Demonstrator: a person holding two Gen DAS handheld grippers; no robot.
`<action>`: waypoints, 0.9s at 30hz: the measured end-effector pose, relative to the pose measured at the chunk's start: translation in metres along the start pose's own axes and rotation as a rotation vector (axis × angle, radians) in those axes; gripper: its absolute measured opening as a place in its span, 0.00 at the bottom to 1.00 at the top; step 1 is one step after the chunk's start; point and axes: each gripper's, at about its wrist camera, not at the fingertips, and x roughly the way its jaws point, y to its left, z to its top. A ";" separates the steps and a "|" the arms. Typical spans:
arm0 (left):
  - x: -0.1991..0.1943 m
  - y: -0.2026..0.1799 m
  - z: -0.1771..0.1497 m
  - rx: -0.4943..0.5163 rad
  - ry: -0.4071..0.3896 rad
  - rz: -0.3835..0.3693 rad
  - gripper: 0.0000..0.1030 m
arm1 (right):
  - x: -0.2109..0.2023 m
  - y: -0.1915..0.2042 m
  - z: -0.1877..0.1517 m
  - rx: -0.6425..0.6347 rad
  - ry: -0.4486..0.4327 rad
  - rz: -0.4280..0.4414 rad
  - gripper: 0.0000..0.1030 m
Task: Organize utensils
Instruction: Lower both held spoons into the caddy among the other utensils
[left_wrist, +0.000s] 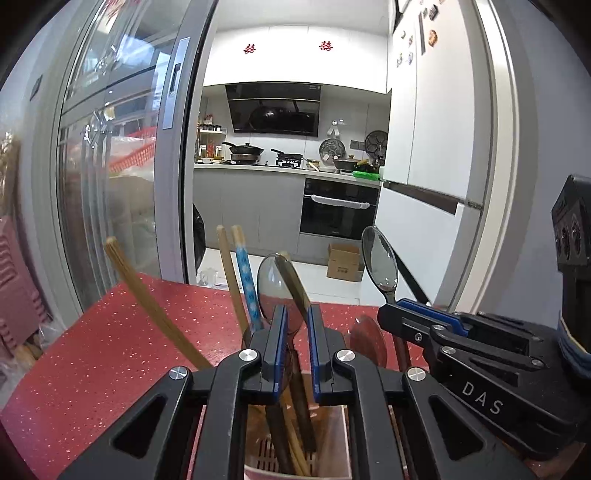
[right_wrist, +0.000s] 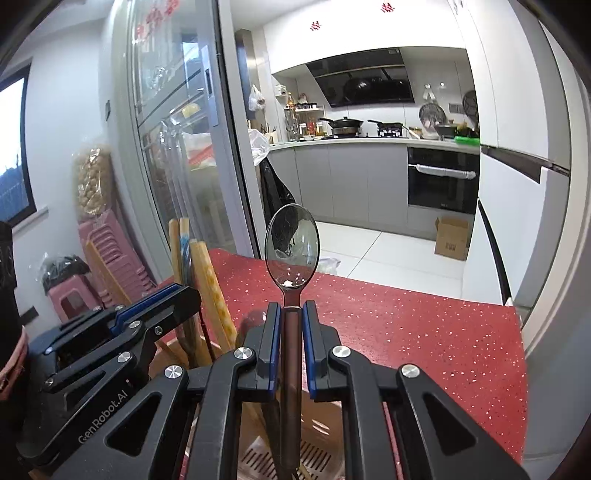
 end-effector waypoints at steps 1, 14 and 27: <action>-0.001 -0.002 -0.002 0.007 0.002 0.004 0.38 | 0.000 0.003 -0.004 -0.011 -0.001 -0.001 0.12; -0.012 0.002 -0.006 0.002 0.030 0.020 0.38 | -0.010 0.007 -0.020 -0.032 0.011 -0.004 0.12; -0.018 0.010 -0.009 0.003 0.093 0.023 0.38 | -0.006 0.009 -0.029 -0.038 0.096 -0.021 0.12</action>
